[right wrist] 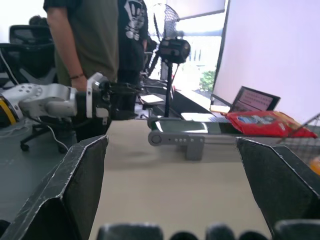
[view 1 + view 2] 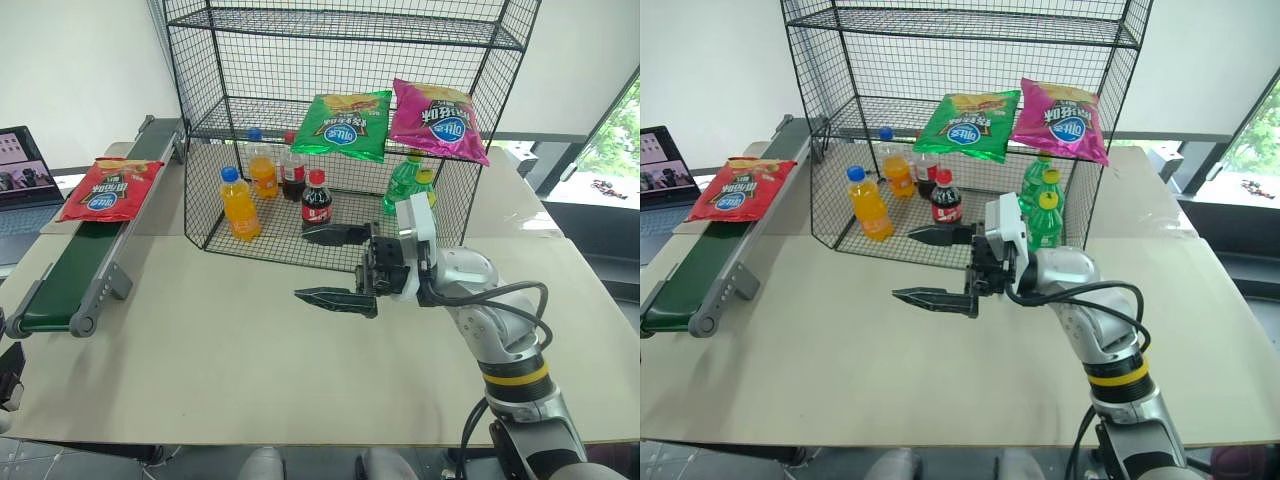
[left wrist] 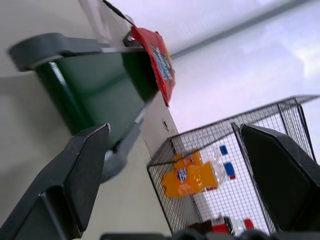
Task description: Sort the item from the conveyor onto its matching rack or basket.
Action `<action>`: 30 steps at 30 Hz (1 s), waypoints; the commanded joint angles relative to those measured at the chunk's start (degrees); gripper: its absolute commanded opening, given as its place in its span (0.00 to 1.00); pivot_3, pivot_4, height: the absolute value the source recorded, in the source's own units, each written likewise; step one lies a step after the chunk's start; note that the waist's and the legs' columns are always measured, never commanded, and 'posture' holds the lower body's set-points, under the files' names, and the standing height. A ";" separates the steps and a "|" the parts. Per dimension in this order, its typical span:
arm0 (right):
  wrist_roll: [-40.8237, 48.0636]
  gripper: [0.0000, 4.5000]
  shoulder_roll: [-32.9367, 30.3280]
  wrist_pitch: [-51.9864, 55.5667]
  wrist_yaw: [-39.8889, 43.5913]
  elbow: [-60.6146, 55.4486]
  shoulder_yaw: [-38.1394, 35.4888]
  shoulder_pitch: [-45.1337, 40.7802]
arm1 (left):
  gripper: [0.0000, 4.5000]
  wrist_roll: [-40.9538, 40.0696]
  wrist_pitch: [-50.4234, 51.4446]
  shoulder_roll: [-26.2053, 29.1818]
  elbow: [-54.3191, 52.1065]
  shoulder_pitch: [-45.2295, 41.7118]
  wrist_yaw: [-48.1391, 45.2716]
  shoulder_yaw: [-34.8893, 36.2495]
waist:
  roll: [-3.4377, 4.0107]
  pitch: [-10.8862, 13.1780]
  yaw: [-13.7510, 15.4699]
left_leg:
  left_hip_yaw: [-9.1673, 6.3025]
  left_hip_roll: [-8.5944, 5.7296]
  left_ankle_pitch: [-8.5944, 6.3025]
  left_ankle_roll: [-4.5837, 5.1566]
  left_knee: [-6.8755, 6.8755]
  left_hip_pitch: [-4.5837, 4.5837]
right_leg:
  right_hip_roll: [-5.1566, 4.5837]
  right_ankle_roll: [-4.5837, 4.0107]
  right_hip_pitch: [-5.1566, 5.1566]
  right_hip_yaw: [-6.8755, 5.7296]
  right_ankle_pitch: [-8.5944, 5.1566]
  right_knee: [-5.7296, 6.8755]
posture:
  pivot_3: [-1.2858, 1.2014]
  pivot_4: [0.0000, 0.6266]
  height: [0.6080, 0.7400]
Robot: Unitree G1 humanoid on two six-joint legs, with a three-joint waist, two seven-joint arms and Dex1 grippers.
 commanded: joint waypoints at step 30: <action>0.60 1.00 -0.13 -3.51 3.02 0.09 -1.06 -1.70 | 0.99 4.09 2.43 7.69 12.05 -4.38 -4.75 -2.24 | 0.00 0.01 -0.59 | 0.03 0.00 -0.01 -0.03 -0.20 -0.09 | 0.01 -0.02 -0.23 0.03 -0.02 -0.05 | 0.52 0.24 0.98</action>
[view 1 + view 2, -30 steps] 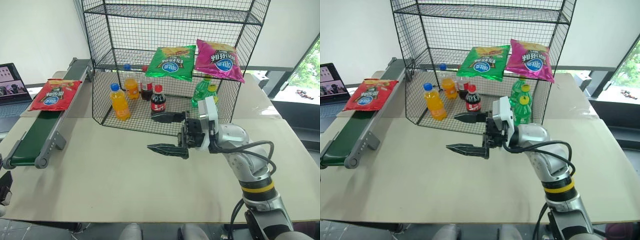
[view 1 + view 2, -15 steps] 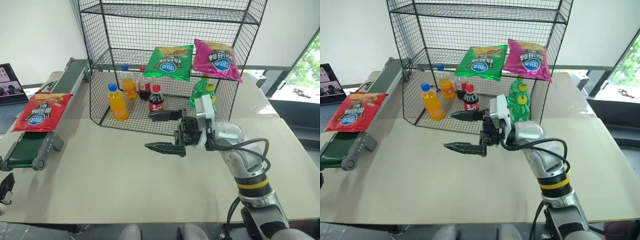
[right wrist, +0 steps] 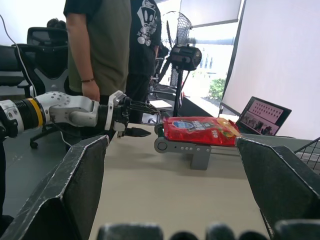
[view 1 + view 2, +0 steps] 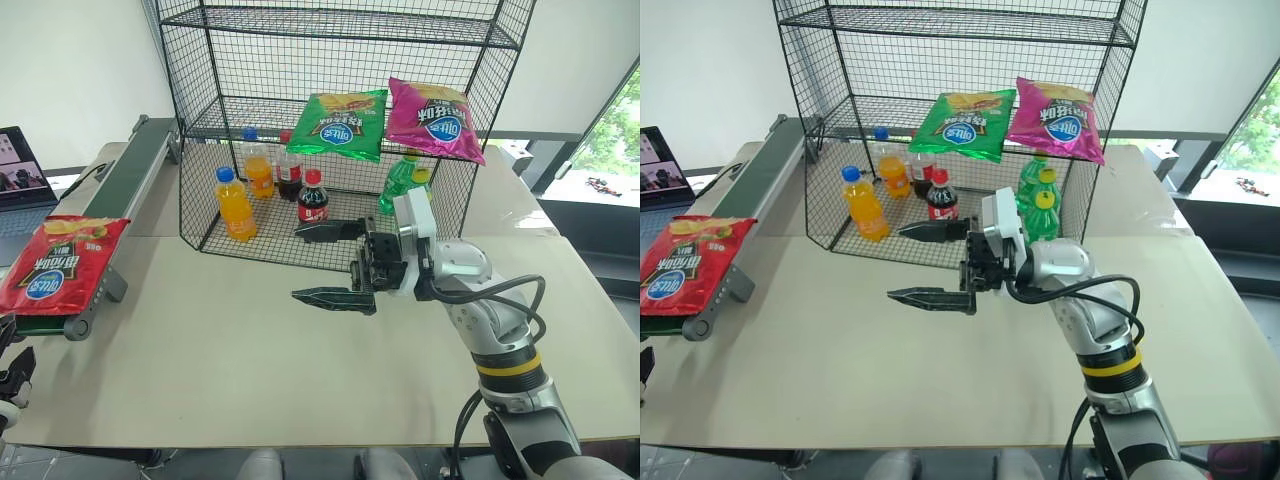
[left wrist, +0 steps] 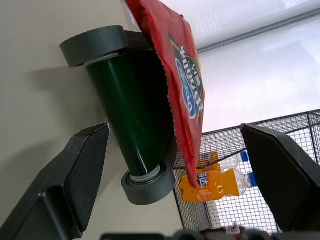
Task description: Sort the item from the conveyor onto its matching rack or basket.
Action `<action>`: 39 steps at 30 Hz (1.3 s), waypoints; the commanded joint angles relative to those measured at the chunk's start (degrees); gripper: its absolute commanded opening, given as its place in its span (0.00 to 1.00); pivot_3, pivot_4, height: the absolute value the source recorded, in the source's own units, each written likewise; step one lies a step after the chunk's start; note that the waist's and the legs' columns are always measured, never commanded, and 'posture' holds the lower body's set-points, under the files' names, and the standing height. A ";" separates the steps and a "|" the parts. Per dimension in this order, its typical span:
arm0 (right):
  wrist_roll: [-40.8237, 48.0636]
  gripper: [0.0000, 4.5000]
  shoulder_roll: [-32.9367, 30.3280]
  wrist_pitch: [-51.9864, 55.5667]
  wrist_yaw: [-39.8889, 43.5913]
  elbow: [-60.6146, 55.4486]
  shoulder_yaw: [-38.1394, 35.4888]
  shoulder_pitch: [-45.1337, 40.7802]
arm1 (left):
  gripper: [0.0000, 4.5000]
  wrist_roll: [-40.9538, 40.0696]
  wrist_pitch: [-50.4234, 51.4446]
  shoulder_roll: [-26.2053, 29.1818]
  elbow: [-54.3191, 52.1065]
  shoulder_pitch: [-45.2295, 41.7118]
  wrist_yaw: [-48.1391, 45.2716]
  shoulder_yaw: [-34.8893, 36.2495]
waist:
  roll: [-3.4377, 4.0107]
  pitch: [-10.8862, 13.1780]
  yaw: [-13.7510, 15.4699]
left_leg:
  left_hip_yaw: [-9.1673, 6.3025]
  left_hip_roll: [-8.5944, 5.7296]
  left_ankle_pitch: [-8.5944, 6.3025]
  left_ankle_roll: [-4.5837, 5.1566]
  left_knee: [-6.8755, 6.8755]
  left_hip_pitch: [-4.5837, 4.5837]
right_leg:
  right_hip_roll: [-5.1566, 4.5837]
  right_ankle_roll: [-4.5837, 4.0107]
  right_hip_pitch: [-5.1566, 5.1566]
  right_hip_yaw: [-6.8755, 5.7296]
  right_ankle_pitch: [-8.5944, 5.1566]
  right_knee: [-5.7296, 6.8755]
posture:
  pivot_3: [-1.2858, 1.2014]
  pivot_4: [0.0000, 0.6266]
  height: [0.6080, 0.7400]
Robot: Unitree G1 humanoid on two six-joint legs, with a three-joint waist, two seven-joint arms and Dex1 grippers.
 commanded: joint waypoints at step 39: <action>-4.19 1.00 4.47 0.78 -31.92 -14.91 -8.23 1.80 | 0.02 -9.59 2.18 9.01 -14.75 -51.51 10.34 -26.30 | -0.17 0.00 0.53 | -0.14 -0.07 0.50 -0.83 -0.45 -0.33 | 0.07 0.00 -0.35 0.08 0.09 -0.04 | 0.52 0.24 0.98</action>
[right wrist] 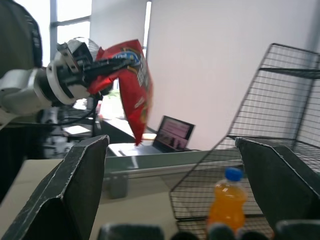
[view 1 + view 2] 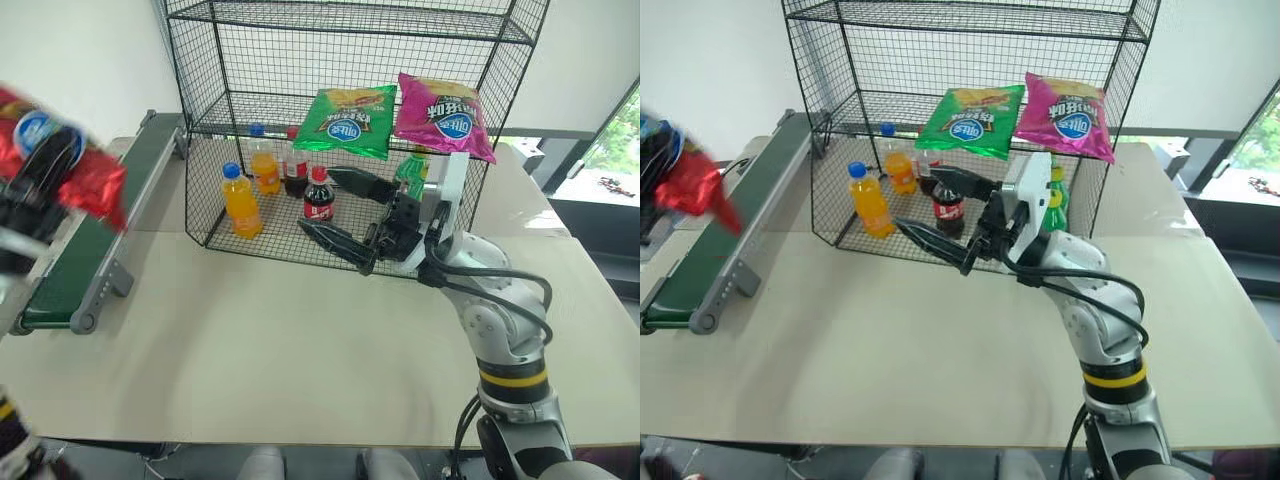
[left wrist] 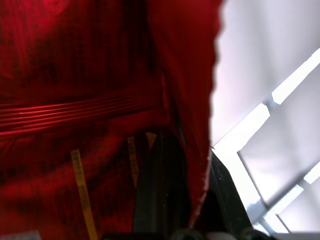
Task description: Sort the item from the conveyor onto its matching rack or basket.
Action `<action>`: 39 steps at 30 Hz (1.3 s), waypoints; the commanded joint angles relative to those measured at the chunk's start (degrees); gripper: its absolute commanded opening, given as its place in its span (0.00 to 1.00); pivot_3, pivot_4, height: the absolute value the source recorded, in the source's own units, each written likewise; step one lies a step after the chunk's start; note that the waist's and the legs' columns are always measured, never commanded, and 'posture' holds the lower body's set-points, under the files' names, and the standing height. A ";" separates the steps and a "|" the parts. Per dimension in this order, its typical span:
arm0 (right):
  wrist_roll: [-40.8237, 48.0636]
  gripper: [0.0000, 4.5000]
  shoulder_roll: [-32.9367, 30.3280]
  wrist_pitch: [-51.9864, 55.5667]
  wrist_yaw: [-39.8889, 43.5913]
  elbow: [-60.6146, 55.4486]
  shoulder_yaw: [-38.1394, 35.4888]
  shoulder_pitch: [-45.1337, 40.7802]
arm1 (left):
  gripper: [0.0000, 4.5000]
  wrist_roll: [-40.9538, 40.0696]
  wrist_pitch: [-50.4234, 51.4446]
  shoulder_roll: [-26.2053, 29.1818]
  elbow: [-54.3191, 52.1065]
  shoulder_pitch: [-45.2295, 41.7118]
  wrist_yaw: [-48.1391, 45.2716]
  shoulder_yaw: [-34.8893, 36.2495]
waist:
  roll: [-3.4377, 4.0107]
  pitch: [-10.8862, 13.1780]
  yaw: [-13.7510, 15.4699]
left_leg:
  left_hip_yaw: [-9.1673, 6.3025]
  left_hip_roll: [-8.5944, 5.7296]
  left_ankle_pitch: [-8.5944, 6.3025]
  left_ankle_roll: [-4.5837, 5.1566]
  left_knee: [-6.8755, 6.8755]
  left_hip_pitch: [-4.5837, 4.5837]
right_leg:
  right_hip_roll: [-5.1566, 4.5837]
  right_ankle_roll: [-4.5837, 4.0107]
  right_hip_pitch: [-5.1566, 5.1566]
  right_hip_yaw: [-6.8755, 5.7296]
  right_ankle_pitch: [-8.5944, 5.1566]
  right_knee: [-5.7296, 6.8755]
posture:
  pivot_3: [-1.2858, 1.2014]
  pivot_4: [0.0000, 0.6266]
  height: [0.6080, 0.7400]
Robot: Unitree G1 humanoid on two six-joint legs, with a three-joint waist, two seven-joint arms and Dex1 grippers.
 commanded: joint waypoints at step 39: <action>-9.38 1.00 1.59 5.64 -21.04 -12.25 1.94 0.94 | 0.02 46.60 -13.50 -27.06 45.43 -34.03 -6.79 -3.98 | 0.06 0.12 -0.69 | -0.03 -0.07 0.22 -0.27 -0.12 -0.03 | -0.01 0.18 0.03 0.04 0.01 -0.04 | 0.52 0.24 0.98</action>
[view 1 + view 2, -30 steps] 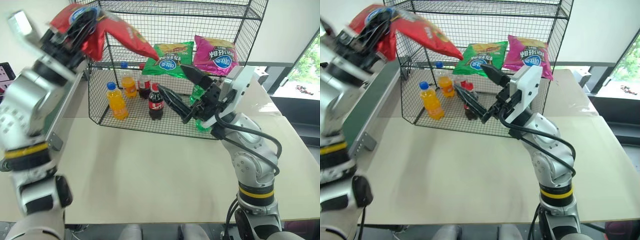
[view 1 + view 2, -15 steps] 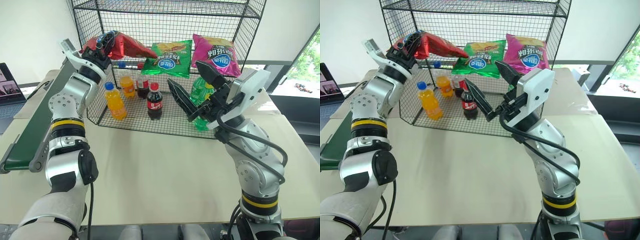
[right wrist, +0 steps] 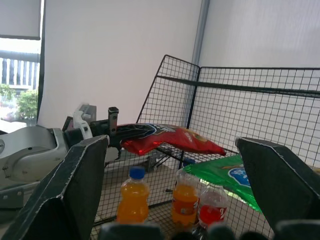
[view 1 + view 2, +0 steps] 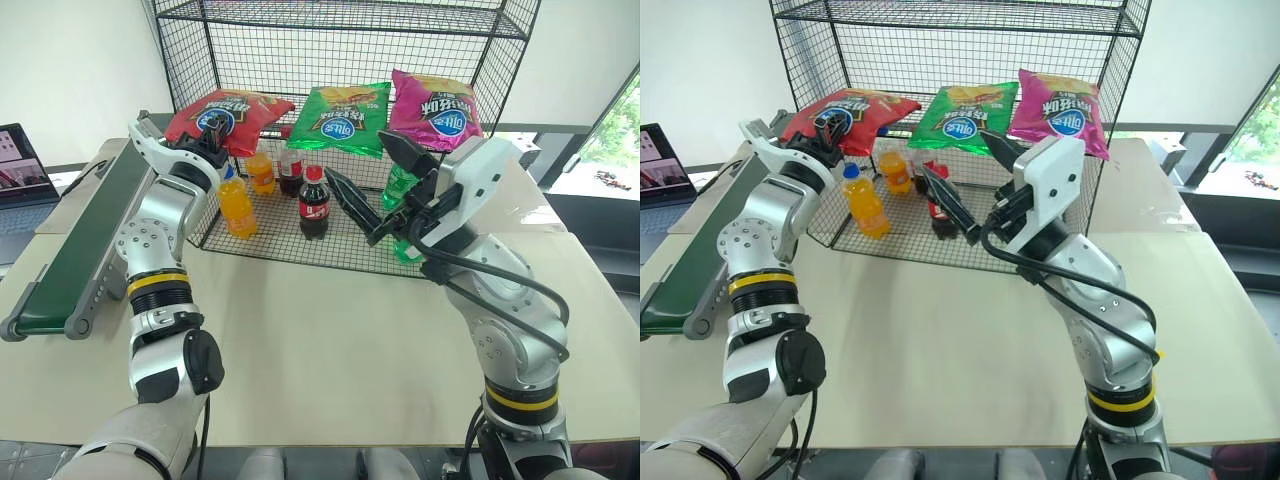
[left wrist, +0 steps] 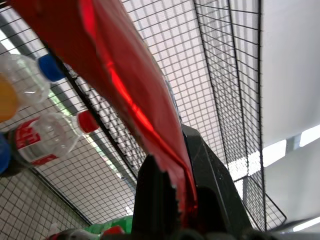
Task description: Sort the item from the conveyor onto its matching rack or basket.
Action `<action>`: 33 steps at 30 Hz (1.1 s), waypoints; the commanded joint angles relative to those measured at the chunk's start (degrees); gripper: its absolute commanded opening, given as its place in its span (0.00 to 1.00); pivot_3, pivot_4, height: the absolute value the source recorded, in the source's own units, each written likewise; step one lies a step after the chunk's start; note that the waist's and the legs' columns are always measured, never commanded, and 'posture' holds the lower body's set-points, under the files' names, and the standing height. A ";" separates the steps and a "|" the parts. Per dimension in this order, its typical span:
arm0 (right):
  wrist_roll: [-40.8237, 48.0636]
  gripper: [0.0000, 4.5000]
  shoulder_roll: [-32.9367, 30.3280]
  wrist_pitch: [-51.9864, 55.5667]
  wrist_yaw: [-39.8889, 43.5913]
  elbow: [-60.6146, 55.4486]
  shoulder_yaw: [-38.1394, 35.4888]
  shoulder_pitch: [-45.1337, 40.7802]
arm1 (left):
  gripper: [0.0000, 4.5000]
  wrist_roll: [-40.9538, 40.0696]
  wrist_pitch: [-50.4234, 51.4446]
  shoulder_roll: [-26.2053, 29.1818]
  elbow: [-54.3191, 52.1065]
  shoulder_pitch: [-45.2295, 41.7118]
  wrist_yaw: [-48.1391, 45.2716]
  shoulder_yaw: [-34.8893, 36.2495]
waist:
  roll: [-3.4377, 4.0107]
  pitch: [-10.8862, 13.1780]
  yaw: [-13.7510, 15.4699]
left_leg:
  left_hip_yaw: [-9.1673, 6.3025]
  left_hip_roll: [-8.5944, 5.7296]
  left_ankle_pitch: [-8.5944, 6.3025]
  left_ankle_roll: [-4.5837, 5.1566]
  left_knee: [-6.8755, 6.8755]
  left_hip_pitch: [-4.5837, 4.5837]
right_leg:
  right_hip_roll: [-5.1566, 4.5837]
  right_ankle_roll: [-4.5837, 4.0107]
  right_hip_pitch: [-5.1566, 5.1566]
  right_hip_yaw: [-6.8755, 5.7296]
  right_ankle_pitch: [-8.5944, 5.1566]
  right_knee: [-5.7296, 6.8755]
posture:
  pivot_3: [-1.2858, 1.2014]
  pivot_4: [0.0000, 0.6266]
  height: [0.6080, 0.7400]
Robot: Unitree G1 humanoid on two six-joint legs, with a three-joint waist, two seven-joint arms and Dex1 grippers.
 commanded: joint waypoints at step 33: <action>-7.25 1.00 -1.78 -6.13 -1.14 -0.46 -1.50 18.63 | 0.99 9.22 24.95 17.71 -42.51 27.71 -5.70 -9.38 | 0.09 -0.05 -0.39 | 0.01 0.02 0.09 -0.19 -0.10 0.13 | 0.00 0.05 0.00 0.13 -0.02 0.08 | 0.52 0.24 0.98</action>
